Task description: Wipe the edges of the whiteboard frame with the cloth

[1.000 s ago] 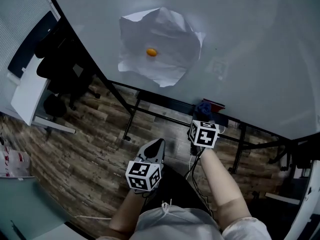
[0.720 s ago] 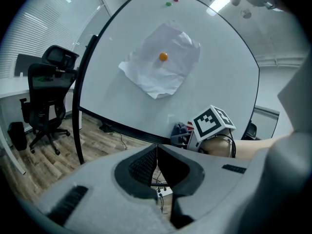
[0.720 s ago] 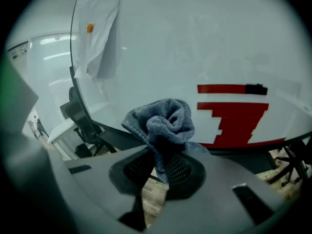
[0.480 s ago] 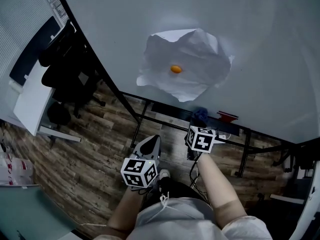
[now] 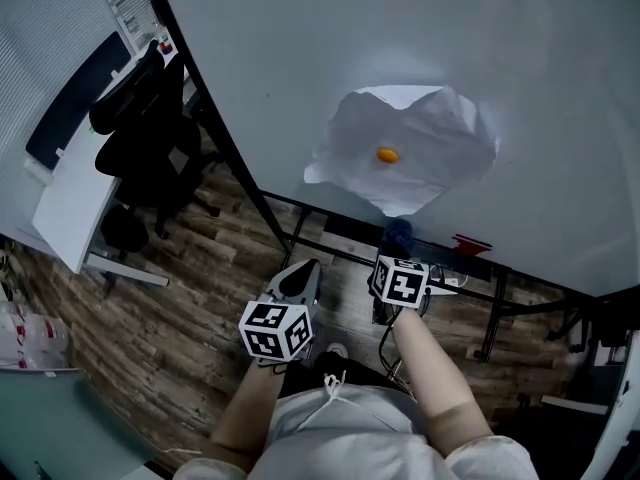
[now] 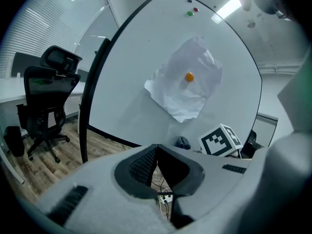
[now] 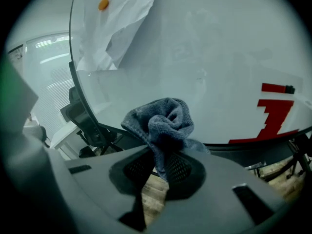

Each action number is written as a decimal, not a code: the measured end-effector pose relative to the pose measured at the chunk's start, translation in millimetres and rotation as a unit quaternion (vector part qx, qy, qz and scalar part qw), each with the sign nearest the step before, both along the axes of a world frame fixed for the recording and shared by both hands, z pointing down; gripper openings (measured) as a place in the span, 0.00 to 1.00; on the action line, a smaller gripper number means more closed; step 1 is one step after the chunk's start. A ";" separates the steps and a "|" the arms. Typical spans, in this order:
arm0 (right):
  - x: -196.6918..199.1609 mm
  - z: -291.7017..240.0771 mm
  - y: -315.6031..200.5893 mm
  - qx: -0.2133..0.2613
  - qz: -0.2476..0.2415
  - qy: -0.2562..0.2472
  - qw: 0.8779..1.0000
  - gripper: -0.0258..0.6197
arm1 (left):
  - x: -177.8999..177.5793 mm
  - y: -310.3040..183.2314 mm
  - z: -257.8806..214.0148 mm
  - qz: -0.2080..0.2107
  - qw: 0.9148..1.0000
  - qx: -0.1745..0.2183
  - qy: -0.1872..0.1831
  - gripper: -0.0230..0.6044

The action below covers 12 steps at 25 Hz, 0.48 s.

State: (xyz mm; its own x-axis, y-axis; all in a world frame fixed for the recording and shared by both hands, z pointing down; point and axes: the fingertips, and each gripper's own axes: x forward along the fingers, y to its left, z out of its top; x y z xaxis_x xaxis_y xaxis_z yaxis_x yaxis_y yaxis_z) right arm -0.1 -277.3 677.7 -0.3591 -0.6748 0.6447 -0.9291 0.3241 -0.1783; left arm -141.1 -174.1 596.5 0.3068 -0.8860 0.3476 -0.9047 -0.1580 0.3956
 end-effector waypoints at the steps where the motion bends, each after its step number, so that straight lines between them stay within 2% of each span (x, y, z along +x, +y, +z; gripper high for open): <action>1: -3.3 -0.2 0.7 0.000 0.000 0.000 1.000 0.13 | -5.2 -1.0 -2.5 -0.001 1.000 0.001 0.001 0.07; 7: -41.9 -0.7 1.0 -0.002 0.011 0.003 1.000 0.13 | -51.9 -9.1 -8.6 0.009 1.000 0.003 -0.006 0.07; 12: -81.6 -1.5 -0.1 -0.014 0.033 -0.018 0.999 0.13 | -104.6 -21.2 -9.3 0.022 1.000 -0.005 -0.017 0.07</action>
